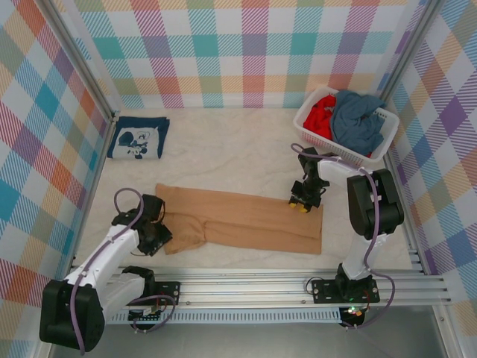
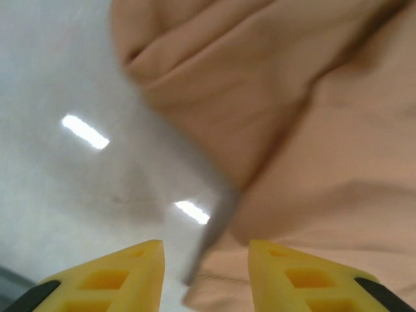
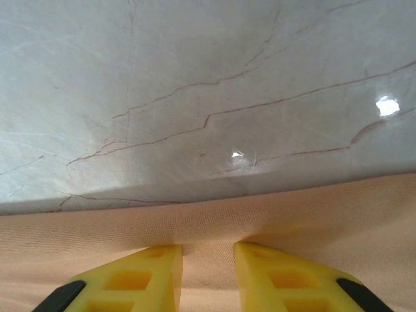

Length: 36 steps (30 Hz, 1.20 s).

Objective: Fold and stack the t-shirts

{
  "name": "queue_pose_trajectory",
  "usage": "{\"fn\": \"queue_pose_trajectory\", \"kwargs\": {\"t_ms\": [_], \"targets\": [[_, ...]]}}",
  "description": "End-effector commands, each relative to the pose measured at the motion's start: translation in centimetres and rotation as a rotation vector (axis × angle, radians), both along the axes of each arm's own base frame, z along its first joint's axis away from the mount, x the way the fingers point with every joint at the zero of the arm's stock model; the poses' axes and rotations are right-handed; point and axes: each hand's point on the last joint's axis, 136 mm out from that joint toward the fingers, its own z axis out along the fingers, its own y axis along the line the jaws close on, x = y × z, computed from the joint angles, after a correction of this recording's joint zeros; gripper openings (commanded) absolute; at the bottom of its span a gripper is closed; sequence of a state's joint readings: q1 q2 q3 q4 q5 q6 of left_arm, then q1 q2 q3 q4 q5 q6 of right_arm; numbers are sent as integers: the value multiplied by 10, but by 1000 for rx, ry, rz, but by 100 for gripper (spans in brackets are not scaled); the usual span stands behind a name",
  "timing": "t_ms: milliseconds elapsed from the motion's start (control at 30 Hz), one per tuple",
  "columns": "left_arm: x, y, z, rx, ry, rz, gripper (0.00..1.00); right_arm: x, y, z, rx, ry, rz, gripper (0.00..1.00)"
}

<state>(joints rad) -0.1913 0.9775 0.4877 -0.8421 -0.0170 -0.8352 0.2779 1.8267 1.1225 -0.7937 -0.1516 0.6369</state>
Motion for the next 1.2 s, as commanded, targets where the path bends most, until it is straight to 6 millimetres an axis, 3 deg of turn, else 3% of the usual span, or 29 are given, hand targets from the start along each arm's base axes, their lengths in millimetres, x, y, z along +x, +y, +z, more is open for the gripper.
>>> {"fn": "queue_pose_trajectory", "kwargs": {"t_ms": [0,233,400,567,867,1167], "targets": [[3,-6,-1,-14,13,38,38,0,-3,-10,-20,22,21,29],[8,-8,-17,-21,-2,36,29,-1,-2,-10,-15,21,13,29],[17,-12,-18,-47,-75,35,15,-3,-3,-12,-17,27,14,29],[7,-9,-9,-43,-93,50,0,-3,-4,-13,-25,28,10,29],[-11,-25,-7,-135,-100,64,0,-1,-4,-15,-23,27,6,28],[-23,-20,9,-10,-68,15,0,-1,-4,-16,-27,31,3,28]]}}
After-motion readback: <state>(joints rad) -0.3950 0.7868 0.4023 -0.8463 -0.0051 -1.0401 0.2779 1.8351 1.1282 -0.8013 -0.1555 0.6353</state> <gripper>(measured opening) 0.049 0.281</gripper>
